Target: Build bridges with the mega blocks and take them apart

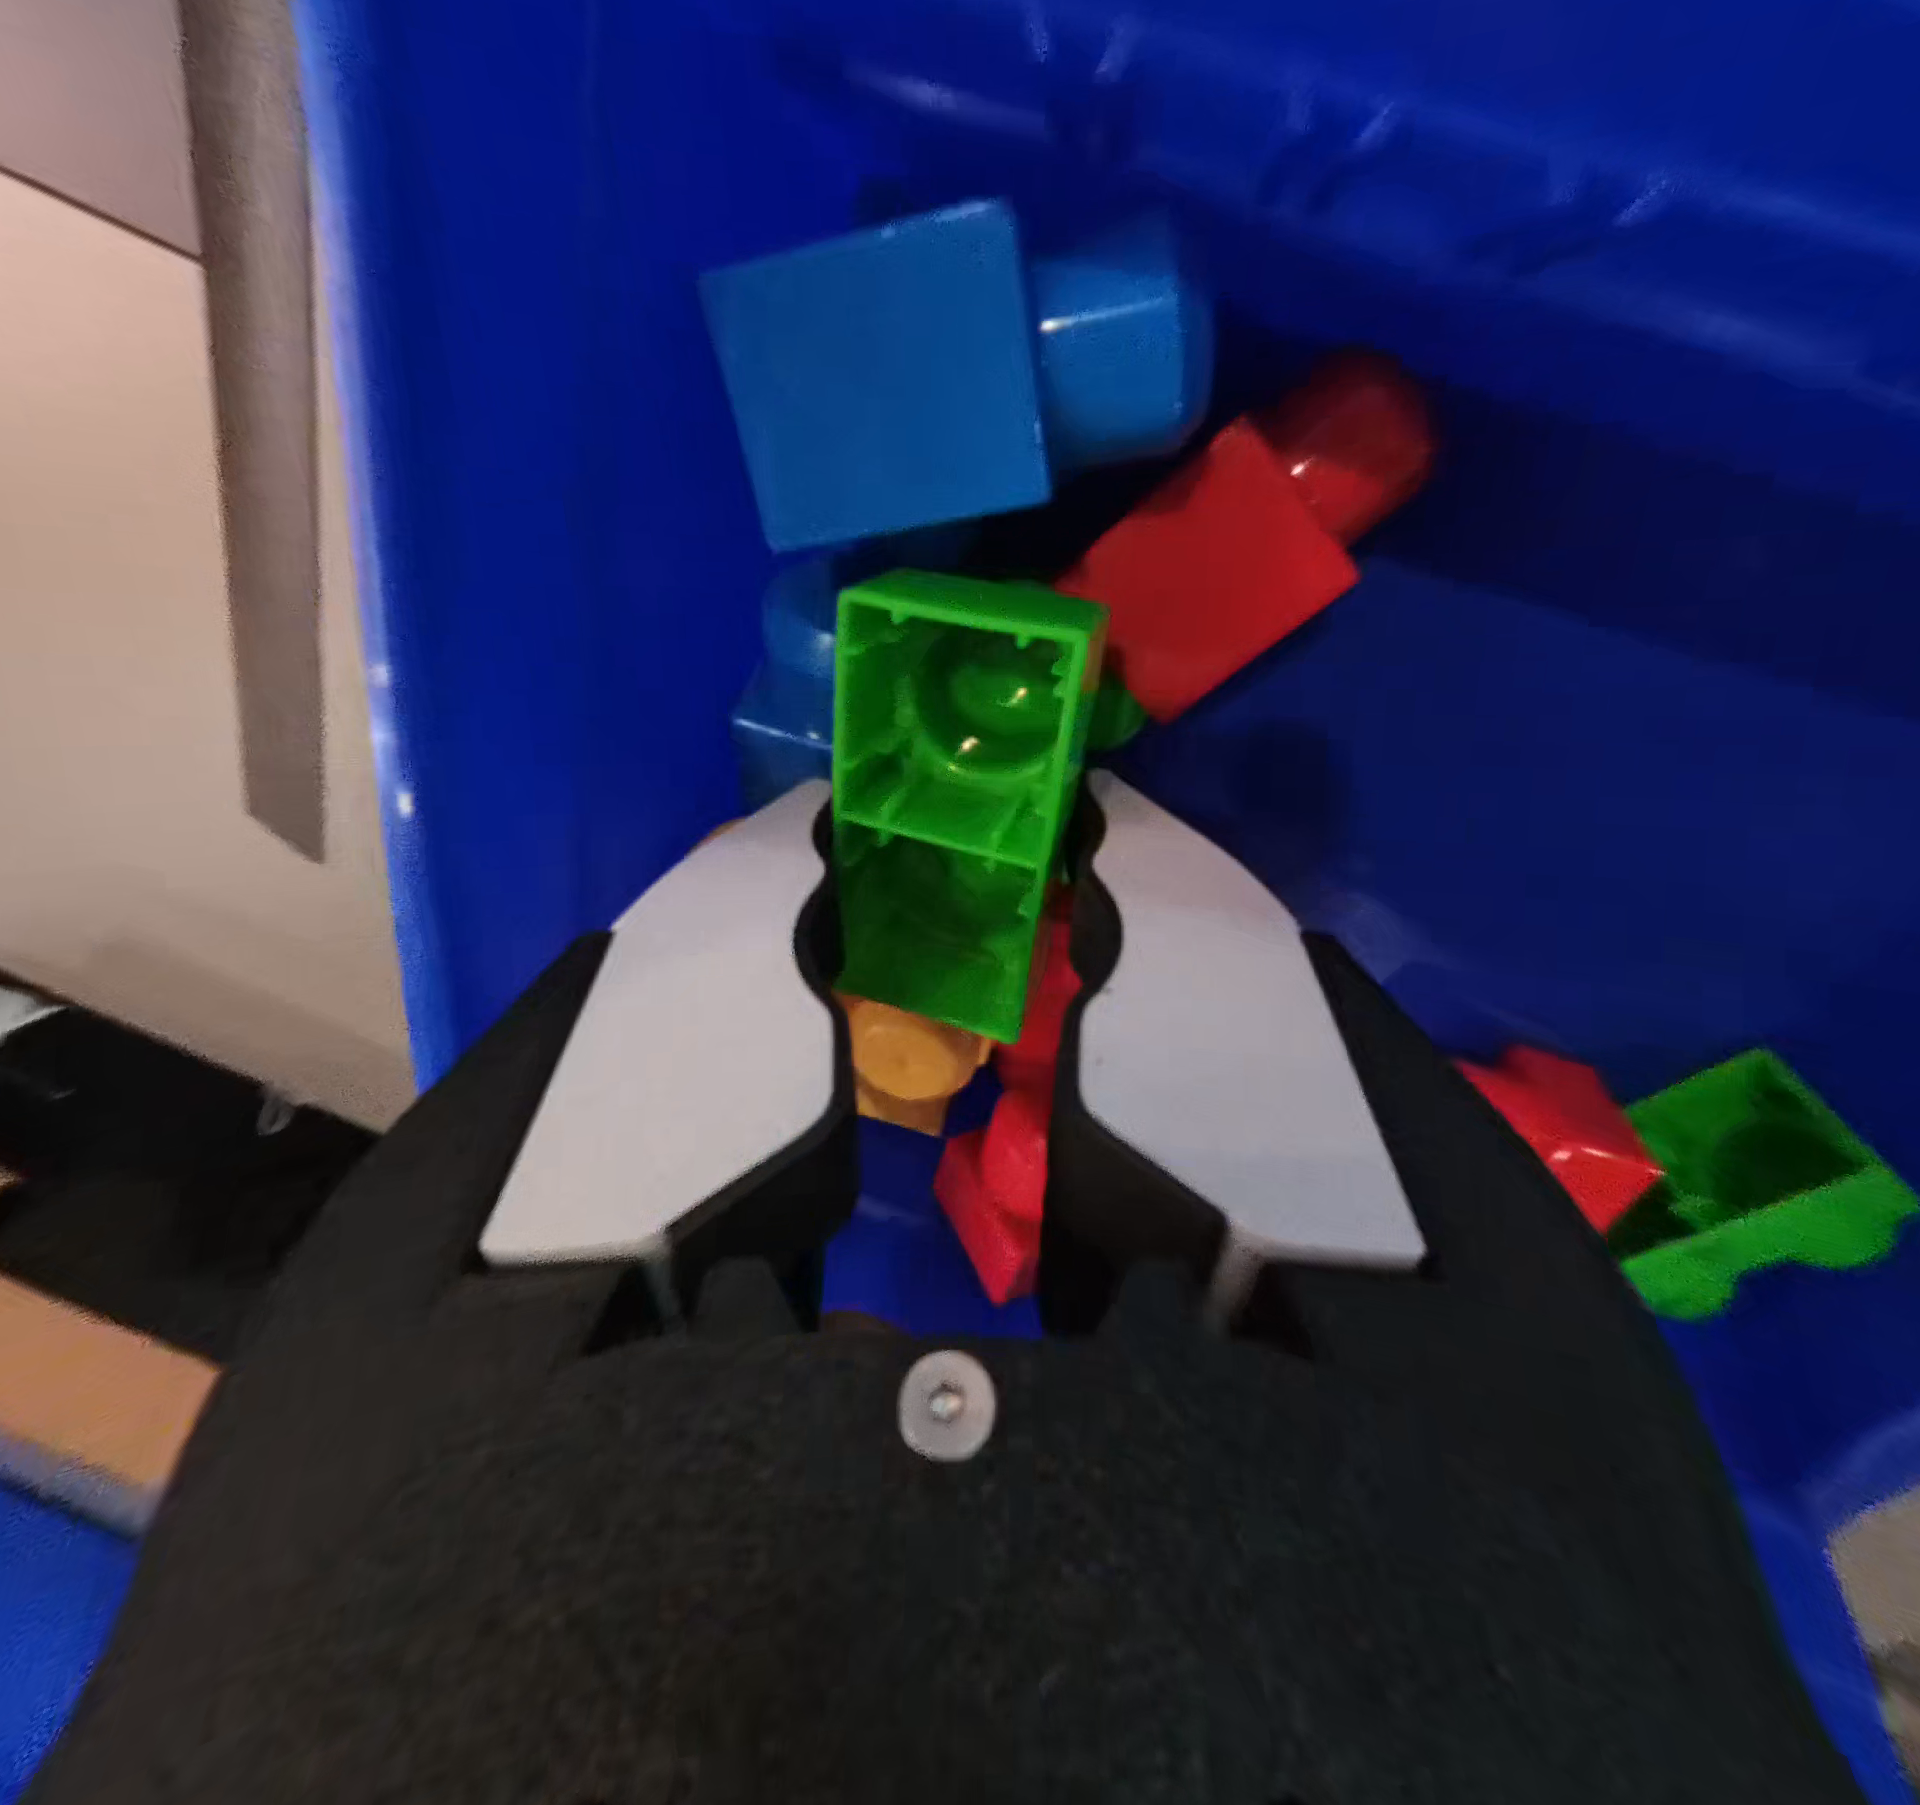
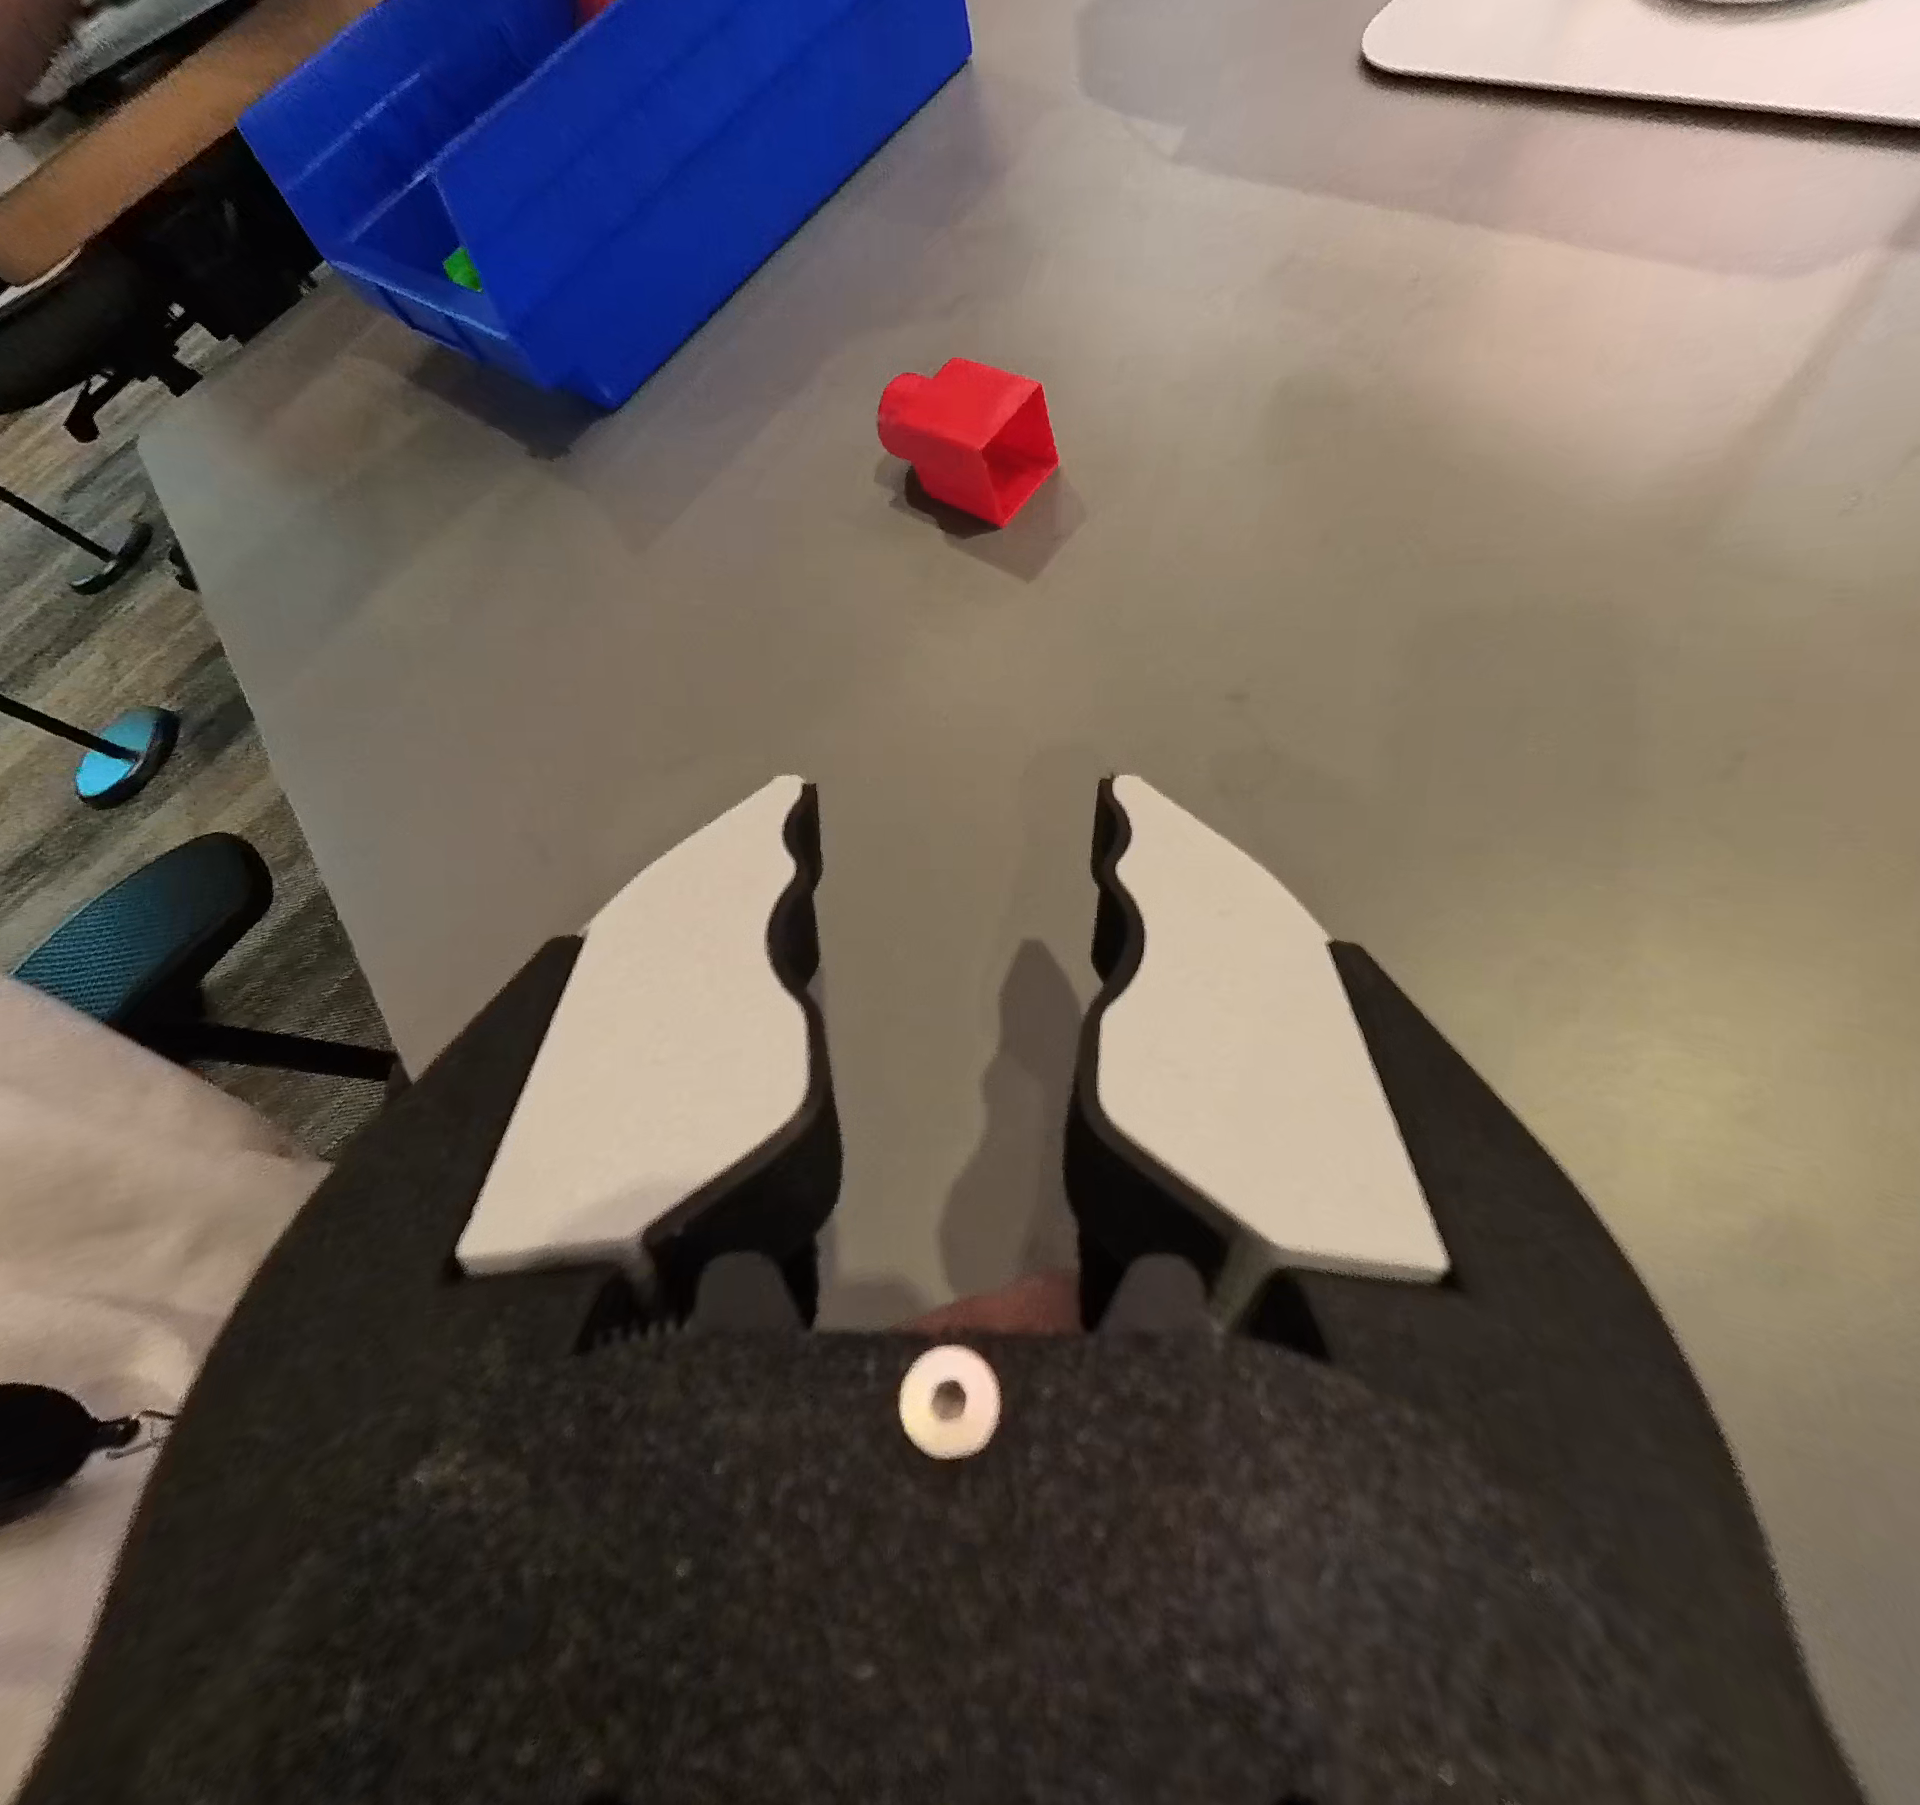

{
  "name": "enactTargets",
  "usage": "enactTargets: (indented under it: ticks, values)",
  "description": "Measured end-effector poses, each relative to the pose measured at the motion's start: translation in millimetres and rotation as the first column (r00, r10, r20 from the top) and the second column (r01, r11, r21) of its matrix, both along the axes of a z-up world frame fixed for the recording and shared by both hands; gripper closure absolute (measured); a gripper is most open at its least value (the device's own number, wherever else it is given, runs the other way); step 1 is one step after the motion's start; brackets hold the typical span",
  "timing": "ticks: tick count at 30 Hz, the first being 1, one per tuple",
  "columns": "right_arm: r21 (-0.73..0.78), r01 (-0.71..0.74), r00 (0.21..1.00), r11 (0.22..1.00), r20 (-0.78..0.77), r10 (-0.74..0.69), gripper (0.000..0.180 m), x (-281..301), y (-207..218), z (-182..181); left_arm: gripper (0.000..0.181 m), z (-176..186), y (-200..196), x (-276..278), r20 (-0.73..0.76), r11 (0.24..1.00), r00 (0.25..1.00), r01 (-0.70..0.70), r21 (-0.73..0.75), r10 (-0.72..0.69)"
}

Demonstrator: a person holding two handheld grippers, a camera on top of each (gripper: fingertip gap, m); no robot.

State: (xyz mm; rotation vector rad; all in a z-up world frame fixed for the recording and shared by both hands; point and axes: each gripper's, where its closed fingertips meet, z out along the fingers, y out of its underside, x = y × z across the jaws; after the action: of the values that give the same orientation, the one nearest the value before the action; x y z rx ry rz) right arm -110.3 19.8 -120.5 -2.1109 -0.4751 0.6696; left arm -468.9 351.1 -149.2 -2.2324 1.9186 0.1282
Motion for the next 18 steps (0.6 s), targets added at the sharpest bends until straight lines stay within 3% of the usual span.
enactTargets:
  ticks: [5, 11, 14, 18]
  values:
    - [0.002, 0.008, 1.0, 1.0, -0.006, -0.008, 0.13, 7, -3, 0, 0.141, 41, -20, 11, 0.106, 0.997, 0.994, 0.023, 0.076, -0.031]
    - [0.021, -0.046, 0.999, 0.999, -0.011, 0.046, 0.132, 6, -1, 4, 0.141, 112, -111, 100, 0.306, 0.968, 0.926, 0.172, 0.181, -0.221]
    - [0.037, -0.088, 0.996, 0.995, -0.013, 0.089, 0.132, -1, -4, 7, 0.141, 108, -147, 155, 0.216, 0.935, 0.919, 0.286, 0.211, -0.33]
    - [0.041, -0.134, 0.991, 0.99, 0.0, 0.134, 0.131, -11, -8, 4, 0.141, 66, -168, 232, 0.14, 0.905, 0.897, 0.399, 0.15, -0.419]
